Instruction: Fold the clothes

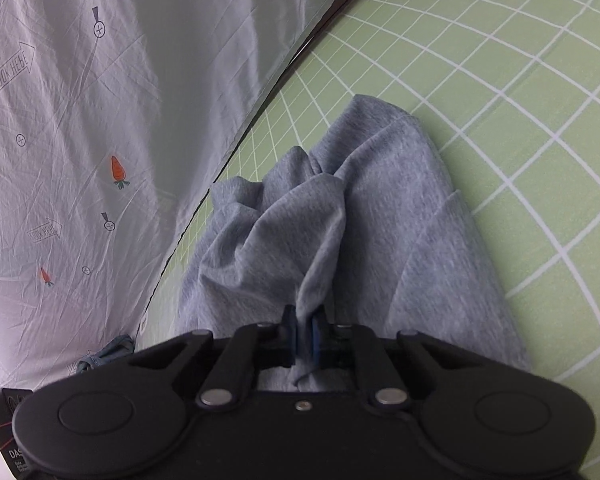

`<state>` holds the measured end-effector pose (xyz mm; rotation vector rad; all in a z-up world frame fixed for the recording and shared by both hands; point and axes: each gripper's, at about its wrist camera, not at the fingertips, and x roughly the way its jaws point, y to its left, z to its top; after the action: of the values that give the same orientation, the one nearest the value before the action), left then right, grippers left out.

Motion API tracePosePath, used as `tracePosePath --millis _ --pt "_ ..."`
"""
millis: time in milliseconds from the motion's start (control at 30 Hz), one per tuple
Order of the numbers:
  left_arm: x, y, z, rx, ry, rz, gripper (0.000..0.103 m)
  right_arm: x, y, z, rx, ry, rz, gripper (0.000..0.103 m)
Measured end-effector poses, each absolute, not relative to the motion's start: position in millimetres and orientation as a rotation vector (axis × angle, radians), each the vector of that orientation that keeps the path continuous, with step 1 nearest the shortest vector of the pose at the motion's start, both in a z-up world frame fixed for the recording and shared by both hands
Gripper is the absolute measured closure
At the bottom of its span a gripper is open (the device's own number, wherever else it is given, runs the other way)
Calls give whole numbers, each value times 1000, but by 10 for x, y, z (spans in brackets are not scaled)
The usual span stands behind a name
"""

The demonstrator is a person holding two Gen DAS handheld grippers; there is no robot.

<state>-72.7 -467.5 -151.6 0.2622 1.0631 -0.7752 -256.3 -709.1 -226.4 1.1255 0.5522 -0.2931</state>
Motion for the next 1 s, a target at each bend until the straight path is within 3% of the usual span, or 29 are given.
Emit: tracePosePath --millis 200,267,367,433,500,533,667,767,1000 --pt "-840 -4715 -1447 210 1060 -789 45 -2901 -7442 -1730 1101 393 -365 97" --pt "-929 -4798 -1483 236 1064 -809 42 -2950 -7585 -1708 1050 478 -461 94" --pt "-1036 -4924 -1580 282 1083 -814 42 -2885 -7668 -1880 905 702 -558 76" --pt "-1067 -4957 -1584 289 1075 -801 42 -2964 -7644 -1927 913 702 -559 72" --pt "-1054 -4965 -1562 258 1069 -786 41 -3076 -7561 -1950 919 684 -548 51" --pt "-1046 -4978 -1560 240 1074 -780 40 -3110 -7514 -1961 909 688 -550 48" --pt "-1016 -5029 -1553 168 1091 -758 37 -3137 -7340 -1998 838 768 -549 47" --pt "-1113 -5082 -1564 201 1082 -748 37 -3141 -7193 -1976 784 800 -531 40" --pt "-1400 -4846 -1671 199 1143 -756 37 -3252 -6921 -1998 684 897 -517 39"
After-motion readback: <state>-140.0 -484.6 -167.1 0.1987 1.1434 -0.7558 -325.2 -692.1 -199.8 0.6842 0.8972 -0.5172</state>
